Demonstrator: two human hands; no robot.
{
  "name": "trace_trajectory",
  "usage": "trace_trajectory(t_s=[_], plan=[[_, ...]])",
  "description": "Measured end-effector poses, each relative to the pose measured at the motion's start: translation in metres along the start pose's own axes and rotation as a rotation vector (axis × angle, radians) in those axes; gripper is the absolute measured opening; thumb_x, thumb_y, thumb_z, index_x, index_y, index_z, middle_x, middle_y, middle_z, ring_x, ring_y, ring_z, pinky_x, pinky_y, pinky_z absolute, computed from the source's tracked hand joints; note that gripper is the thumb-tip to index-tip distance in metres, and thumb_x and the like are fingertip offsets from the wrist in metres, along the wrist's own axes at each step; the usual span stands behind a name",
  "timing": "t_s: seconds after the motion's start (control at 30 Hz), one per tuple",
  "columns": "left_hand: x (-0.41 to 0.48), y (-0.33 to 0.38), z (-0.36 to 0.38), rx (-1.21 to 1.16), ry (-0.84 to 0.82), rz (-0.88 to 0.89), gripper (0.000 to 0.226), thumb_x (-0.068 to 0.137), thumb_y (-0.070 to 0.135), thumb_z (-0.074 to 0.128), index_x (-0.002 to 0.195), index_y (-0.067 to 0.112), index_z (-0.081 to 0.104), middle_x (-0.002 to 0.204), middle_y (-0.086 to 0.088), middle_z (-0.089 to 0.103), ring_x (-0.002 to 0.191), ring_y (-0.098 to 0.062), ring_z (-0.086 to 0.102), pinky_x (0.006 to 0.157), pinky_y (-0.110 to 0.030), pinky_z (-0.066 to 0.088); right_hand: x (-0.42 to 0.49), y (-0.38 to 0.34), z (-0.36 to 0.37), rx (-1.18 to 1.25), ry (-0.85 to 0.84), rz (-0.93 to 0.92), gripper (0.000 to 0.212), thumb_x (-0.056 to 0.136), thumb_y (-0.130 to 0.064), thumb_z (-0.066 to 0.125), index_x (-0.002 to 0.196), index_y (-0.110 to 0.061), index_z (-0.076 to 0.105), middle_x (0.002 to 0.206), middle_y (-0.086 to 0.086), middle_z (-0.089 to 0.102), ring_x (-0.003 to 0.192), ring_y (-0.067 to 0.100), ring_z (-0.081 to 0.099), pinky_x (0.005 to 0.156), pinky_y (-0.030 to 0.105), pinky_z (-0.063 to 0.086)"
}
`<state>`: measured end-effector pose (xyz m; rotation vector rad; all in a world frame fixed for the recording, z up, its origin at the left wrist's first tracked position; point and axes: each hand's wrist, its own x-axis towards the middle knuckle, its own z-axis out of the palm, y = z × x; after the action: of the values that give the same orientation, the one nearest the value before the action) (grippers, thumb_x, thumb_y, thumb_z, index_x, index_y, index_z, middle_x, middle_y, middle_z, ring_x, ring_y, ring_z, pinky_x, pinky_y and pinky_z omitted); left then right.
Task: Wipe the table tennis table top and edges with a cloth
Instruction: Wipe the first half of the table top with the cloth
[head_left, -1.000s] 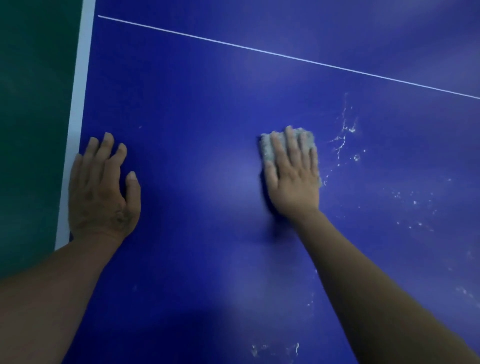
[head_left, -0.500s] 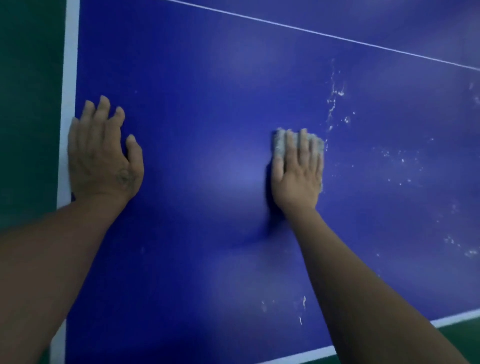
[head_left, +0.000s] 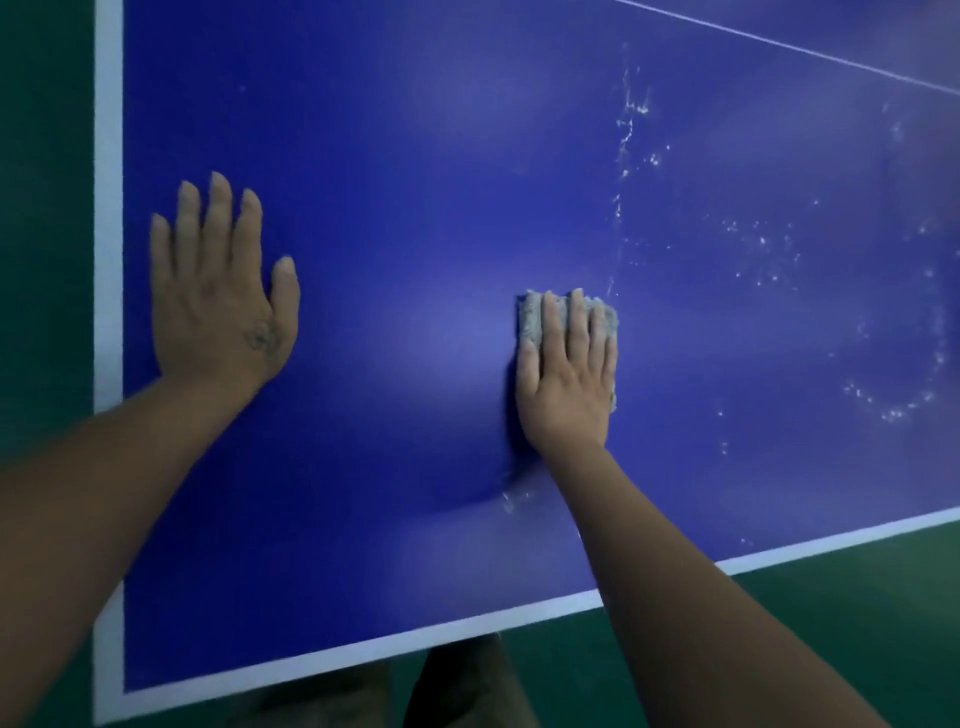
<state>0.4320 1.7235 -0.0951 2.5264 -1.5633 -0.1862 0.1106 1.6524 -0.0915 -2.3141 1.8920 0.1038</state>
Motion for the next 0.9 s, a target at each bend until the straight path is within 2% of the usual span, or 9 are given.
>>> trace_trajectory(t_s=[0.1,0.23,0.3,0.4,0.47,0.53,0.6,0.73,0.9], plan=[[-0.059,0.021,0.003,-0.016,-0.039,-0.038,0.073,0.113,0.052,0.016,0.172,0.010,0.012,0.181,-0.012,0.004,0.167,-0.030,-0.002,0.135,-0.054,0.002,-0.022,-0.012,0.005,-0.039,0.026,-0.028,0.065,0.112,-0.045,0.012,0.172,-0.022,0.015,0.180,0.011,0.006,0.167,0.034,-0.002,0.134,0.055,0.002],[-0.125,0.048,0.014,-0.031,-0.039,-0.095,0.073,0.112,0.050,0.022,0.172,0.008,0.015,0.181,-0.012,0.006,0.168,-0.030,0.000,0.135,-0.057,0.006,-0.078,-0.010,0.018,-0.013,0.025,-0.402,0.059,0.115,-0.040,0.030,0.170,-0.021,0.027,0.179,0.010,0.015,0.166,0.036,0.007,0.131,0.060,0.017],[-0.145,0.060,0.021,-0.027,-0.031,-0.122,0.072,0.112,0.048,0.024,0.172,0.009,0.016,0.181,-0.011,0.007,0.168,-0.031,0.001,0.134,-0.058,0.008,-0.077,0.009,0.017,0.009,0.018,-0.519,0.058,0.114,-0.042,0.035,0.169,-0.024,0.031,0.178,0.007,0.018,0.166,0.032,0.011,0.130,0.060,0.021],[-0.151,0.077,0.027,-0.017,-0.013,-0.217,0.072,0.111,0.047,0.025,0.172,0.011,0.015,0.181,-0.009,0.007,0.168,-0.030,0.000,0.134,-0.057,0.006,-0.034,0.032,0.009,0.003,0.079,-0.404,0.057,0.113,-0.039,0.036,0.168,-0.025,0.033,0.177,0.008,0.023,0.166,0.034,0.013,0.129,0.060,0.021],[-0.144,0.092,0.030,-0.026,0.007,-0.306,0.072,0.111,0.047,0.025,0.172,0.012,0.013,0.181,-0.007,0.006,0.168,-0.029,0.000,0.134,-0.057,0.003,0.001,0.039,0.003,-0.007,0.077,-0.226,0.059,0.113,-0.042,0.029,0.170,-0.024,0.027,0.178,0.010,0.018,0.166,0.034,0.009,0.132,0.059,0.015],[-0.134,0.106,0.034,-0.040,0.029,-0.395,0.072,0.111,0.049,0.025,0.172,0.013,0.012,0.181,-0.007,0.006,0.168,-0.030,0.000,0.134,-0.058,0.001,0.021,0.036,-0.001,-0.031,0.041,-0.183,0.063,0.113,-0.045,0.019,0.172,-0.024,0.018,0.180,0.010,0.010,0.167,0.033,0.003,0.133,0.057,0.008],[-0.127,0.115,0.037,-0.049,0.037,-0.451,0.073,0.110,0.050,0.025,0.172,0.013,0.011,0.181,-0.008,0.006,0.167,-0.031,-0.001,0.134,-0.060,0.001,0.021,0.031,0.000,-0.047,0.026,-0.294,0.062,0.114,-0.045,0.020,0.172,-0.024,0.016,0.180,0.009,0.007,0.167,0.034,0.000,0.133,0.057,0.008],[-0.125,0.117,0.041,-0.043,0.043,-0.484,0.075,0.109,0.051,0.026,0.172,0.015,0.012,0.181,-0.006,0.005,0.168,-0.030,-0.001,0.134,-0.059,0.002,0.000,0.025,0.011,0.009,0.018,-0.609,0.061,0.114,-0.044,0.034,0.171,-0.024,0.024,0.180,0.007,0.012,0.167,0.032,0.003,0.132,0.060,0.014],[-0.123,0.119,0.041,-0.026,0.018,-0.500,0.075,0.109,0.052,0.024,0.172,0.015,0.012,0.181,-0.005,0.004,0.168,-0.028,-0.003,0.134,-0.058,0.000,0.048,0.001,0.010,0.083,0.058,-0.715,0.057,0.113,-0.044,0.039,0.167,-0.027,0.036,0.178,0.005,0.022,0.166,0.029,0.011,0.132,0.057,0.017]])
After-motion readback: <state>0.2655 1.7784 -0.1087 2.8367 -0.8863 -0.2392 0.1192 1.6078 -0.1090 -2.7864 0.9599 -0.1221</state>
